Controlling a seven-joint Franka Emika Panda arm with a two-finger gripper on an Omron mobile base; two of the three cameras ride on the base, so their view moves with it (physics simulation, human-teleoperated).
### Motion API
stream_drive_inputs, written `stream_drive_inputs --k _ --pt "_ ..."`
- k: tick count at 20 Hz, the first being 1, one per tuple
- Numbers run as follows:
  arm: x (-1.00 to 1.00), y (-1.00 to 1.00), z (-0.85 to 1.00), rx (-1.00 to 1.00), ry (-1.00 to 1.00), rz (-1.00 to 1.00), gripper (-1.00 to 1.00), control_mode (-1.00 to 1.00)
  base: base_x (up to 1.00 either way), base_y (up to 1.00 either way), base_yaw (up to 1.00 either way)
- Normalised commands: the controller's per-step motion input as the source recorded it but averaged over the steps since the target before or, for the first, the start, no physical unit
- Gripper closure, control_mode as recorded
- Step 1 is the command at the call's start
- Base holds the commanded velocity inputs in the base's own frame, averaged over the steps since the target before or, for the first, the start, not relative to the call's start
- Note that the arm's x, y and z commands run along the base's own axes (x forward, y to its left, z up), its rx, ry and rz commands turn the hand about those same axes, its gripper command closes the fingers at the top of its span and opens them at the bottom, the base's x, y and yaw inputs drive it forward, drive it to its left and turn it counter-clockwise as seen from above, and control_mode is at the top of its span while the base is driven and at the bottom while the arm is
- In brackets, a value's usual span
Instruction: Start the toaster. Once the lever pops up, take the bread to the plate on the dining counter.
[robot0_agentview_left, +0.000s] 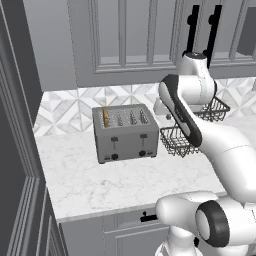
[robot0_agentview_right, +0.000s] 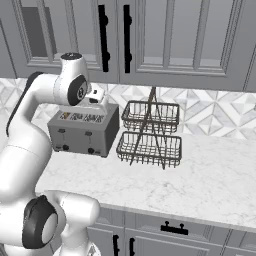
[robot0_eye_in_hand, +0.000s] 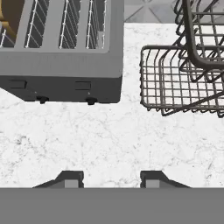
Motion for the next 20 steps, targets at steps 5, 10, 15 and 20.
stream_drive_inputs --k 5,10,15,20 --pt "0.0 0.15 0.0 -0.01 -0.04 0.0 -1.0 -1.0 0.0 0.0 0.0" --pt "0.0 0.39 -0.09 -0.03 -0.14 0.0 -1.0 -1.0 0.0 0.0 0.0" --pt "0.0 0.48 -0.12 -0.04 -0.15 0.0 -1.0 -1.0 0.0 0.0 0.0" --pt "0.0 0.61 -0.13 -0.06 -0.07 0.0 -1.0 -1.0 0.0 0.0 0.0"
